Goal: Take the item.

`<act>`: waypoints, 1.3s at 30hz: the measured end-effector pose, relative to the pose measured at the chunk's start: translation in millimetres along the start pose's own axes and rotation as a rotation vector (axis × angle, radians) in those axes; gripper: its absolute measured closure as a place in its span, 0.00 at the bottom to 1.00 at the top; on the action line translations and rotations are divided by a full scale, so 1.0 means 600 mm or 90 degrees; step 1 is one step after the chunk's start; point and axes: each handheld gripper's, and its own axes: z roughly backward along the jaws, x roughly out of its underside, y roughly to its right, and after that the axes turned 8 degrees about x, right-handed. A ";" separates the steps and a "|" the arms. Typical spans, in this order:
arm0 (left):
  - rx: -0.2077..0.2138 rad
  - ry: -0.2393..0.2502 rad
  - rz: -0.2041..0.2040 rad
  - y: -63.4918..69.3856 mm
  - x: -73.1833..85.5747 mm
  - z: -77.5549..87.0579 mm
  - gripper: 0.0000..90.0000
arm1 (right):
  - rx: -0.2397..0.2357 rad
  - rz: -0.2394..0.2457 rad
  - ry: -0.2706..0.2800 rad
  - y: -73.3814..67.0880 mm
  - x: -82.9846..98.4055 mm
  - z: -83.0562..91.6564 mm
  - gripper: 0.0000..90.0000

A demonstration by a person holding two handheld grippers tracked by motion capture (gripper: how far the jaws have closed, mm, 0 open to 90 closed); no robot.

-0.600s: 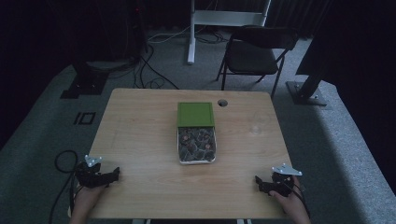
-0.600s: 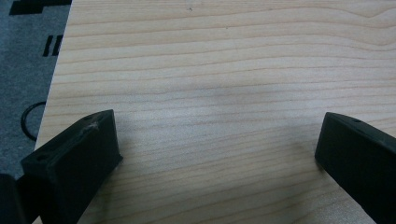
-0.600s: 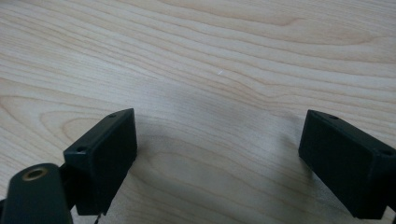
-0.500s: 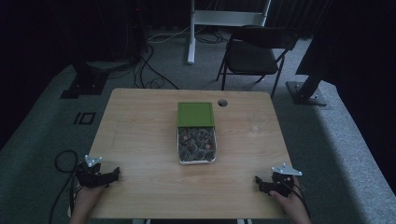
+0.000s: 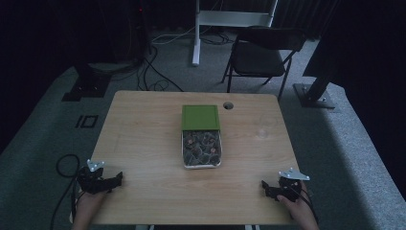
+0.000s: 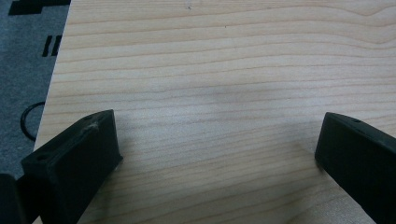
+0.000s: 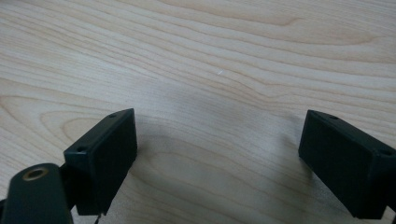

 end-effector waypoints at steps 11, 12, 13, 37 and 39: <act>0.000 0.000 0.000 0.000 0.000 0.000 0.00 | 0.001 -0.004 -0.003 -0.002 -0.006 -0.004 0.14; 0.000 0.000 0.000 0.000 0.000 0.000 0.00 | 0.001 -0.004 -0.003 -0.002 -0.006 -0.004 0.14; 0.000 0.000 0.000 0.000 0.000 0.000 0.00 | 0.002 -0.005 -0.003 -0.001 -0.007 -0.004 0.15; 0.000 0.000 0.000 0.000 0.000 0.000 0.00 | -0.023 0.014 0.062 -0.028 -0.083 0.015 0.15; 0.000 0.000 0.000 0.000 0.000 0.000 0.00 | -0.021 0.014 0.067 -0.031 -0.088 0.018 0.15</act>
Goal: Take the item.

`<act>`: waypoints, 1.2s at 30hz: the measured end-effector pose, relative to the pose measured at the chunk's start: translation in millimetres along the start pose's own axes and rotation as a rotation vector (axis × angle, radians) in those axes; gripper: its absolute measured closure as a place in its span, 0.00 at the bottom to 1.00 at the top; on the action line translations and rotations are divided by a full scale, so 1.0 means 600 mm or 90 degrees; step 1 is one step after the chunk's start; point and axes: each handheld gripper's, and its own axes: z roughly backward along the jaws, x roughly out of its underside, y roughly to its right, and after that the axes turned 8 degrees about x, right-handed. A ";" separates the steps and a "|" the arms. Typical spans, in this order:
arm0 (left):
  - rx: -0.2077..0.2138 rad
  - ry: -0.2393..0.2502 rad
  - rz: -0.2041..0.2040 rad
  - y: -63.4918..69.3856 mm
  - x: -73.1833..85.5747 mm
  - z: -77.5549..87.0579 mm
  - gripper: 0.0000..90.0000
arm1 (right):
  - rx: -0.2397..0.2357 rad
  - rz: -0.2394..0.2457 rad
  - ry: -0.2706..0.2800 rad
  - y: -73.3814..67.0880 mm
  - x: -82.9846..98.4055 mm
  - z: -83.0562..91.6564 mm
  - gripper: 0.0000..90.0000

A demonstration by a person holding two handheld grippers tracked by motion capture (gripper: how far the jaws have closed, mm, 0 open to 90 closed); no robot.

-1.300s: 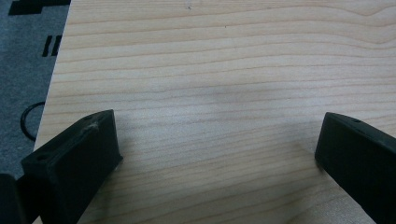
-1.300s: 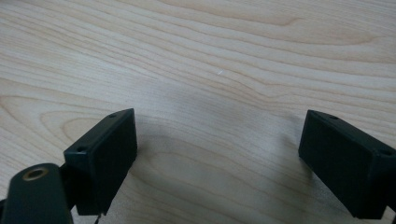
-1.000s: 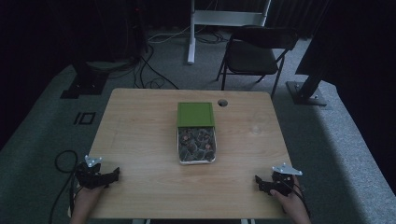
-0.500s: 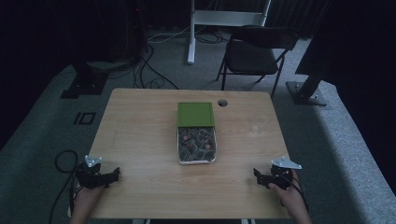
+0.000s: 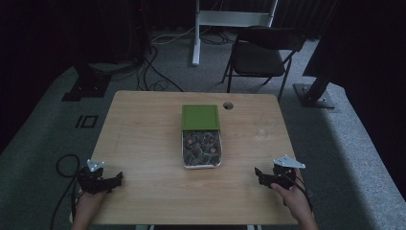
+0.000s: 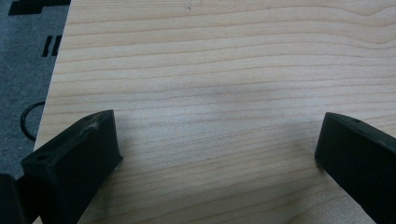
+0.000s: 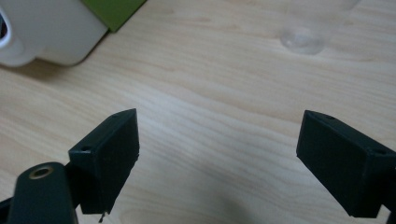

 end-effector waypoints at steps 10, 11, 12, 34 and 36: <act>0.000 0.001 0.001 0.000 0.000 0.000 0.00 | -0.013 0.002 0.023 -0.010 -0.032 0.010 0.15; 0.000 0.001 0.001 0.000 0.000 0.000 0.00 | -0.016 0.001 0.024 -0.013 -0.034 0.010 0.15; 0.000 0.001 0.001 0.000 0.000 0.000 0.00 | -0.019 0.002 0.026 -0.014 -0.037 0.010 0.15; 0.000 0.001 0.001 0.000 0.000 0.000 0.00 | -0.078 0.029 0.058 -0.076 -0.091 0.008 0.15; 0.000 0.001 0.001 0.000 0.000 0.000 0.00 | -0.082 0.032 0.060 -0.082 -0.097 0.008 0.15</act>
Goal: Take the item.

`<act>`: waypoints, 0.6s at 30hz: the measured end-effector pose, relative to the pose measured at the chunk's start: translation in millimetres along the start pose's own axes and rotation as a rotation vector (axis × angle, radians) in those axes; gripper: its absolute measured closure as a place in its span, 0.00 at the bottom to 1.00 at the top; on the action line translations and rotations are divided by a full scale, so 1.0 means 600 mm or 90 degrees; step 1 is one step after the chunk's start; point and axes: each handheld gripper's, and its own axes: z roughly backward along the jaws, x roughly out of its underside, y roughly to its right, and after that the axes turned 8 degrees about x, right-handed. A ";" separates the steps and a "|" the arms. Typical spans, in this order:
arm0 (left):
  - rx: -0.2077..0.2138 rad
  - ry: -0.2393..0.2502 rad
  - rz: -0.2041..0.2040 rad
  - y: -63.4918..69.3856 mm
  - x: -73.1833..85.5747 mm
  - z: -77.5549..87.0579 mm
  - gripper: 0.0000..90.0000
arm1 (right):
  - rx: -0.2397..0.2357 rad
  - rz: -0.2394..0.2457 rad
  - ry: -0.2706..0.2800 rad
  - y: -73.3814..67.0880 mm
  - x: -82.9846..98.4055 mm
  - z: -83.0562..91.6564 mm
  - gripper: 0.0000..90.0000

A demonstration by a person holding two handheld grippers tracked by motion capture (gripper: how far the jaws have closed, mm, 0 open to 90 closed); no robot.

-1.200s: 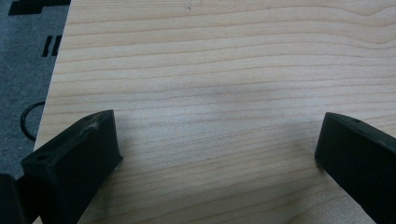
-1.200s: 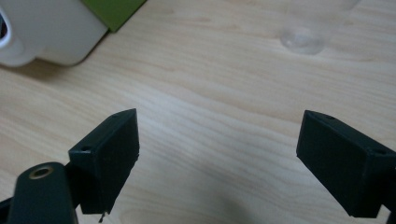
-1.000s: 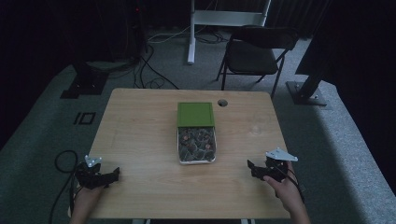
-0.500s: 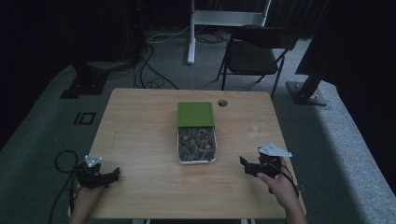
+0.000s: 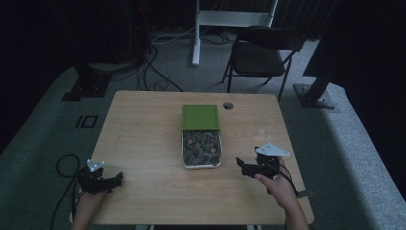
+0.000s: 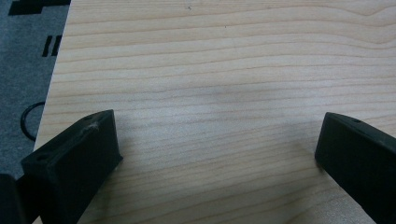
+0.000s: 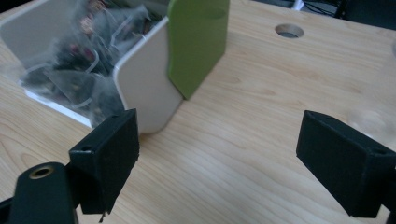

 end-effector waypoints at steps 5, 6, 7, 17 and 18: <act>0.000 0.000 0.000 0.000 0.000 0.000 0.00 | -0.012 0.009 0.007 -0.014 -0.013 -0.005 0.15; 0.000 0.000 0.000 0.000 0.000 0.000 0.00 | -0.016 0.014 0.010 -0.020 -0.017 -0.007 0.15; 0.000 0.000 0.000 0.000 0.000 0.000 0.00 | -0.016 0.014 0.010 -0.020 -0.017 -0.007 0.15; 0.000 -0.001 0.000 0.000 0.000 0.000 0.00 | -0.038 0.031 0.018 -0.047 -0.039 -0.020 0.15; 0.000 -0.001 0.000 0.000 0.000 0.000 0.00 | -0.040 0.032 0.017 -0.050 -0.041 -0.022 0.15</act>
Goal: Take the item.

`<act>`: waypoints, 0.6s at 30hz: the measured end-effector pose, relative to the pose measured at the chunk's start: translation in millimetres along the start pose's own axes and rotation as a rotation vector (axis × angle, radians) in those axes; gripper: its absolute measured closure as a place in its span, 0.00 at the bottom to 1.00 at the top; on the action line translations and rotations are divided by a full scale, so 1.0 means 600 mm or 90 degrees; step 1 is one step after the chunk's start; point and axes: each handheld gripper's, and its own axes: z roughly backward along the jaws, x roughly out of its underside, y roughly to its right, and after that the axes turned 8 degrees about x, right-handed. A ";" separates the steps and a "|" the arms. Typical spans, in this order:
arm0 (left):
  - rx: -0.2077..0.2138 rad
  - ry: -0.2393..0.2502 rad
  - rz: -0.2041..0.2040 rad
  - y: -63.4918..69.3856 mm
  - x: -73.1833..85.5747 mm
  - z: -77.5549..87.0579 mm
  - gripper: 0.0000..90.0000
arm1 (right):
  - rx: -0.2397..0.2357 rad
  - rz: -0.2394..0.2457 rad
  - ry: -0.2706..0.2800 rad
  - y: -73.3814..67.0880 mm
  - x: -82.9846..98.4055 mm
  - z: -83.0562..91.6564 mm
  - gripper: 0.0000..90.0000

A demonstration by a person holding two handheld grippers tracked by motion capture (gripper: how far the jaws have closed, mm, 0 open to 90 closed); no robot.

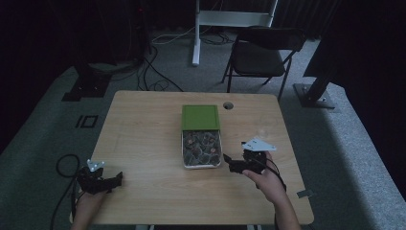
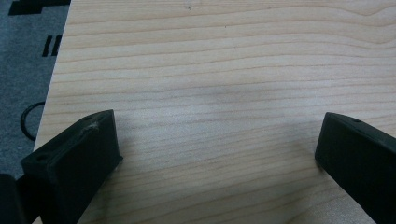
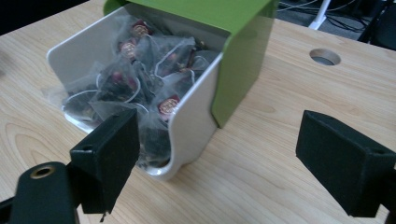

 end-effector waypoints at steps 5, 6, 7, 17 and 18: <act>0.000 0.000 0.000 0.000 0.000 0.000 0.00 | -0.012 0.013 0.004 -0.016 -0.010 -0.008 0.15; 0.000 0.000 0.000 0.000 0.000 0.000 0.00 | -0.015 0.014 0.005 -0.019 -0.012 -0.010 0.15; 0.000 0.000 0.000 0.000 0.000 0.000 0.00 | -0.018 0.019 0.005 -0.025 -0.017 -0.013 0.15; 0.000 0.000 0.000 0.000 0.000 0.000 0.00 | -0.033 0.020 0.014 -0.043 -0.032 -0.024 0.16; 0.000 0.000 0.000 0.000 0.000 0.000 0.00 | -0.036 0.023 0.014 -0.046 -0.033 -0.026 0.16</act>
